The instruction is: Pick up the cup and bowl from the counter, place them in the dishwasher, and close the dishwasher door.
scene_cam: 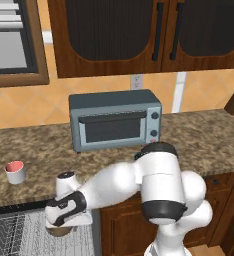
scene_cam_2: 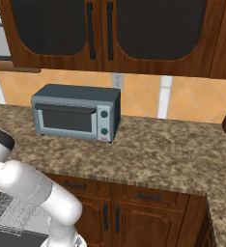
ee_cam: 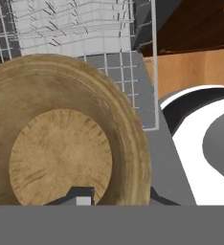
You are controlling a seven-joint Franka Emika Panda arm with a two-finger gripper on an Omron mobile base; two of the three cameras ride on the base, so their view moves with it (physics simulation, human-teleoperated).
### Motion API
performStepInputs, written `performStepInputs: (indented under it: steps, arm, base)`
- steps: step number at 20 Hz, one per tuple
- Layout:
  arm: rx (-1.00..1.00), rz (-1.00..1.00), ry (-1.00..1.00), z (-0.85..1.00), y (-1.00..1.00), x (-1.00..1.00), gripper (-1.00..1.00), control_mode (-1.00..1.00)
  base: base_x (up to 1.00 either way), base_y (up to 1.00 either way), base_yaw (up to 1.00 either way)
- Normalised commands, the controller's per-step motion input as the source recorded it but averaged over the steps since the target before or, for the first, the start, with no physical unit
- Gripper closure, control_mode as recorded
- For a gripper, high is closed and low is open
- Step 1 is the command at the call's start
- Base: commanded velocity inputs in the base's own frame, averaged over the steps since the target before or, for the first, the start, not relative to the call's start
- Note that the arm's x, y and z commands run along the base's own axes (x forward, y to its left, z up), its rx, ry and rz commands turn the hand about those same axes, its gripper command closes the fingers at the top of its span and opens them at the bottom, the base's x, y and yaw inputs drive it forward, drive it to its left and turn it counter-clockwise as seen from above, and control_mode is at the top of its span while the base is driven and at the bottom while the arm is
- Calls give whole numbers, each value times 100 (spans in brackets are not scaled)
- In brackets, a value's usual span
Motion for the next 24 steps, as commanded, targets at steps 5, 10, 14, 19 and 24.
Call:
performStepInputs:
  steps: [5,10,14,19,24]
  arm:
    - [-10,0,1,6,59,3,100,-100]
    - [-5,0,4,-26,14,6,100,-100]
    - [-4,0,7,-49,17,4,100,-100]
    - [-8,0,17,-45,41,32,100,-100]
    - [-11,0,11,-49,42,44,100,-100]
  base:
    - [0,0,0]
    - [0,0,0]
    - [0,0,0]
    - [0,0,0]
    - [0,0,0]
